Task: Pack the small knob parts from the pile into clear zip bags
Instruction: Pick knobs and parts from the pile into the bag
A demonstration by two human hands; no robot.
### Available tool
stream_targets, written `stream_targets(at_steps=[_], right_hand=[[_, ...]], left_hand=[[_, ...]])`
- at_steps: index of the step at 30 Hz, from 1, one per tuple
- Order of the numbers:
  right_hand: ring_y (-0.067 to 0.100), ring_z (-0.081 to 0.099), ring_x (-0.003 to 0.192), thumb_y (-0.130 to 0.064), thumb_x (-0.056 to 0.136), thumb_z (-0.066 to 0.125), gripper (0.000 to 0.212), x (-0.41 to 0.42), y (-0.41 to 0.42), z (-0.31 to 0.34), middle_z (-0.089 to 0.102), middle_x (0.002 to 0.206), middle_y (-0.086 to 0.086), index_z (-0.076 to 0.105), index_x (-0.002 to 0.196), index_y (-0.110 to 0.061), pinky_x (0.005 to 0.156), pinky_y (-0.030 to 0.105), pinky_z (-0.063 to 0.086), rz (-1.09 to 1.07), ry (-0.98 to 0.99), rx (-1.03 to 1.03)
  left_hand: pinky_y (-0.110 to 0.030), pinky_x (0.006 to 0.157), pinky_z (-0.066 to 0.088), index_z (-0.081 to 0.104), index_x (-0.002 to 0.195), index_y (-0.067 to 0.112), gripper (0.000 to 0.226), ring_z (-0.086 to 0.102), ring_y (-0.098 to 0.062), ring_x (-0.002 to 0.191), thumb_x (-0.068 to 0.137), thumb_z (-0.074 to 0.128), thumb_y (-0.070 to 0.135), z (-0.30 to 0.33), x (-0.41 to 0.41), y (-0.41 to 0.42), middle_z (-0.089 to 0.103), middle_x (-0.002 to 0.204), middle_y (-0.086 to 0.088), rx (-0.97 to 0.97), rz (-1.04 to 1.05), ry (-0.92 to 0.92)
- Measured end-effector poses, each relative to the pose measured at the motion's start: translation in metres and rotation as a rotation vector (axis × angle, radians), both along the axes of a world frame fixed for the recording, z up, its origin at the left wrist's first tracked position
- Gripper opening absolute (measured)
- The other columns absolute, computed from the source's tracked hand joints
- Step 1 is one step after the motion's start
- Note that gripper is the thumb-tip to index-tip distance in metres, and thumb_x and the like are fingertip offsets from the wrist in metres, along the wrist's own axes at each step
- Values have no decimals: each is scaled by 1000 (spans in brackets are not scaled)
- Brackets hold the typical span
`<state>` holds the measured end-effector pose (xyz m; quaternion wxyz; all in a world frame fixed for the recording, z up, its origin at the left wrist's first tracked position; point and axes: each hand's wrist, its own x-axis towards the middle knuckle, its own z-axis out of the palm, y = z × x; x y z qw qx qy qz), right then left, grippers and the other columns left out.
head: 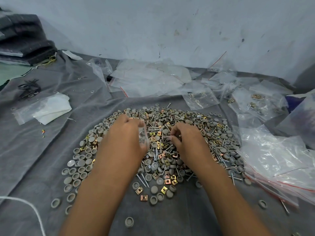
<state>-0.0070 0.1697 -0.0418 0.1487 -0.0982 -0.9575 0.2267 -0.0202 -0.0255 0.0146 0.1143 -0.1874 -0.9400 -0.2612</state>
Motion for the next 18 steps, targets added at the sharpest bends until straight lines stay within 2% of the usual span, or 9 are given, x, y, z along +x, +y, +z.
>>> stream_targets(at_steps=[2,4,6,8,11,14,18], right_hand=[[6,56,88,-31,96,68,9,2,2,5,60,94,-15,60,93,-30,76,26,50,14,29,-104],[0,56,76,-30,95,69,10,7,2,15,62,86,-16,61,90,-32,67,16,43,76,93,-244],[1,57,71,-30,95,69,8,16,-2,28,63,81,-16,64,91,-33,62,11,41,206,167,-377],[5,58,71,-28,96,70,6,25,-11,41,64,82,-15,66,94,-32,63,12,44,341,243,-404],[1,55,76,-22,93,73,8,33,-22,48,60,85,-21,69,99,-26,67,9,40,421,327,-203],[-10,46,82,-22,90,74,14,36,-28,45,49,83,-29,63,98,-24,69,11,37,362,272,30],[7,55,91,-22,91,71,6,38,-23,47,63,92,-13,66,94,-21,79,26,48,364,255,122]], left_hand=[[-27,88,51,57,134,30,53,53,-9,97,85,76,30,-11,3,7,51,122,7,1,-19,-41],[-30,93,53,57,134,31,53,53,-8,99,85,75,31,-19,4,12,50,123,8,10,-50,-77],[-33,94,53,57,133,31,51,53,-8,99,85,75,33,-23,3,15,50,121,9,14,-66,-100],[-33,93,53,56,131,30,52,53,-8,99,83,76,36,-25,0,17,49,118,10,14,-72,-86],[-28,90,49,58,127,32,51,49,-6,98,80,78,37,-27,-1,17,48,118,12,28,-88,-60],[-29,86,49,59,124,34,48,52,-9,101,81,78,35,-28,-1,19,47,116,12,21,-94,-56],[-27,87,46,58,128,35,52,47,-5,98,80,79,37,-30,-1,18,43,114,15,22,-88,-61]])
